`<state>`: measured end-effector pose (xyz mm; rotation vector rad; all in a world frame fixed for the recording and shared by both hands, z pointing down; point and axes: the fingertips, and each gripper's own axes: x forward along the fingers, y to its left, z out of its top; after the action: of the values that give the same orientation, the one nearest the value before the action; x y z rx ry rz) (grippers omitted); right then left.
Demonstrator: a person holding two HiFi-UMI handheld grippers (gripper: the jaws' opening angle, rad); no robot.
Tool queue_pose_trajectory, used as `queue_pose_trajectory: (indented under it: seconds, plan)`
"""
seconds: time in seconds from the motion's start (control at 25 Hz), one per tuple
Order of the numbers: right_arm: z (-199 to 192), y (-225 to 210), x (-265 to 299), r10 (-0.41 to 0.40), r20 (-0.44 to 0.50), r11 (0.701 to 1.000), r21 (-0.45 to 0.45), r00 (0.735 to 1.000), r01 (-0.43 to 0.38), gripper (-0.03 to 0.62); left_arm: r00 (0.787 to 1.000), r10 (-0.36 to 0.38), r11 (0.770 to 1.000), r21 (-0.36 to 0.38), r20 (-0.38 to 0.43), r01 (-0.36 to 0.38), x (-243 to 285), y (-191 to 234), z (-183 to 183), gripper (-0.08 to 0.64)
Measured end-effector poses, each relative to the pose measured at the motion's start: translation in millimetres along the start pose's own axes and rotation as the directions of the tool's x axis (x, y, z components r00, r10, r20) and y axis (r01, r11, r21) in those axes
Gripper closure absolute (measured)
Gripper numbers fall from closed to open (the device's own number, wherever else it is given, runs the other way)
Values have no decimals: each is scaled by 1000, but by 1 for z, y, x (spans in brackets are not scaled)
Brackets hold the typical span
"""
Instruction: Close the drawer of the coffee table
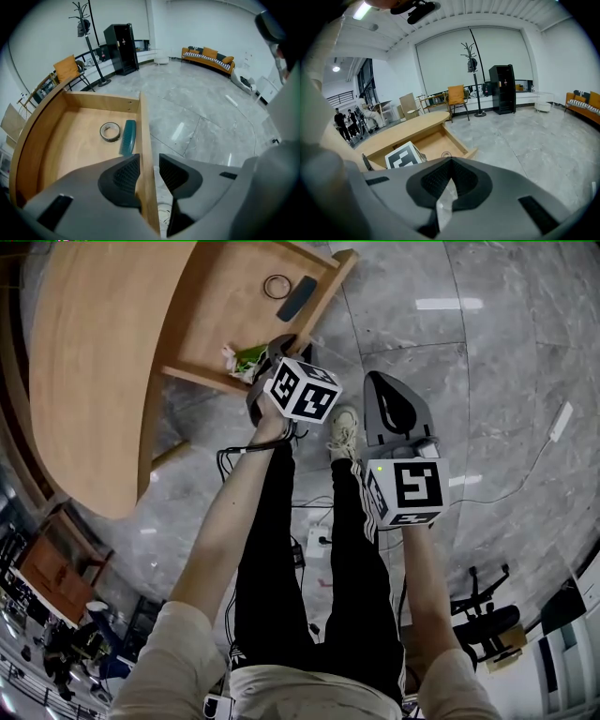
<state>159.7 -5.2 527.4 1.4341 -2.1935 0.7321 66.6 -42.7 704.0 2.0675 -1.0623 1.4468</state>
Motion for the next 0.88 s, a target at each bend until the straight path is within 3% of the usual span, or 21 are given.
queue_pose_trajectory:
  seconds: [0.24, 0.48, 0.88]
  plan:
    - [-1, 2, 2, 6, -1, 1000, 0, 1000, -6, 588, 1000, 21, 999, -43, -15, -21, 6, 4, -3, 472]
    - [-2, 1, 1, 6, -9, 1000, 2, 1000, -6, 587, 998, 21, 996, -88, -61, -26, 9, 5, -3, 474]
    - [-7, 3, 3, 10, -39, 1000, 0, 999, -10, 587, 999, 17, 998, -66, -31, -19, 6, 6, -3, 485]
